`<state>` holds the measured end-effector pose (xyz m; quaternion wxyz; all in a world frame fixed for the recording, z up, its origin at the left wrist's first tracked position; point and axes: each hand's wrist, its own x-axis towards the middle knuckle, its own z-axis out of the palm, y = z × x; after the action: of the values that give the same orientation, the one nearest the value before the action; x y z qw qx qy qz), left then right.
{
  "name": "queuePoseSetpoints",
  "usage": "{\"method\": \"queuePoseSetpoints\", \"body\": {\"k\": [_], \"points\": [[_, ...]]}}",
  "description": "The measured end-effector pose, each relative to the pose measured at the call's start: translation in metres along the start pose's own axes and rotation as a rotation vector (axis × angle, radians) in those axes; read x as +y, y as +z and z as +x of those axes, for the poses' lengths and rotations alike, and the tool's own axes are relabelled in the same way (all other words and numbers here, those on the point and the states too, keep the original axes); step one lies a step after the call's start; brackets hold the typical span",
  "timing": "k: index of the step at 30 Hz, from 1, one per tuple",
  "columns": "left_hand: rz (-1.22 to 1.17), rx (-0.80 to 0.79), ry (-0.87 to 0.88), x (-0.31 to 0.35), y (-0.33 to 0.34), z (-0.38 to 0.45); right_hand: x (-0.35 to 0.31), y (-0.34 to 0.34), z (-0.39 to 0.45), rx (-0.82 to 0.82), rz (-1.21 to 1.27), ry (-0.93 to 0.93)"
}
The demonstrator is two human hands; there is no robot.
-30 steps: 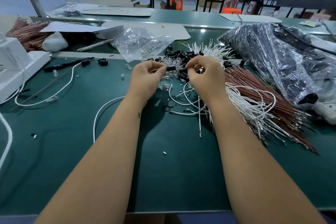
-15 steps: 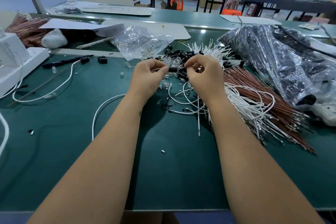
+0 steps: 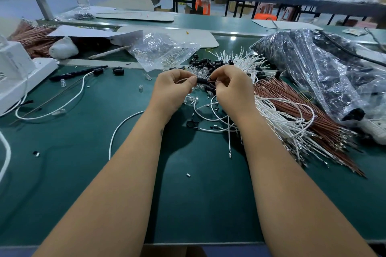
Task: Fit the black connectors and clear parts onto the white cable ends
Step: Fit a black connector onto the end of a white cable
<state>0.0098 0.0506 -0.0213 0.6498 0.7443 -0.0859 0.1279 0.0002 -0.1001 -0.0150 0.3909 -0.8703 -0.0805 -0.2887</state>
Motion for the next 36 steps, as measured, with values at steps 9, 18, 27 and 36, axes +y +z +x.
{"method": "queuePoseSetpoints", "body": {"k": [9,18,27,36], "points": [[-0.007,-0.012,0.002,0.0049,0.0016,-0.0027,0.0014,0.0022,-0.0017,-0.027,0.064,-0.052],[-0.037,-0.036,0.029,0.0062,0.0012,-0.0047,-0.0008,0.0007,-0.0024,-0.061,0.1,-0.051],[-0.012,-0.052,0.041,0.0041,0.0053,-0.0076,0.0006,0.0021,-0.0029,-0.043,0.046,-0.086],[-0.142,0.044,-0.02,0.0055,0.0025,-0.004,-0.0052,0.009,-0.0037,-0.146,0.068,-0.05]]}}
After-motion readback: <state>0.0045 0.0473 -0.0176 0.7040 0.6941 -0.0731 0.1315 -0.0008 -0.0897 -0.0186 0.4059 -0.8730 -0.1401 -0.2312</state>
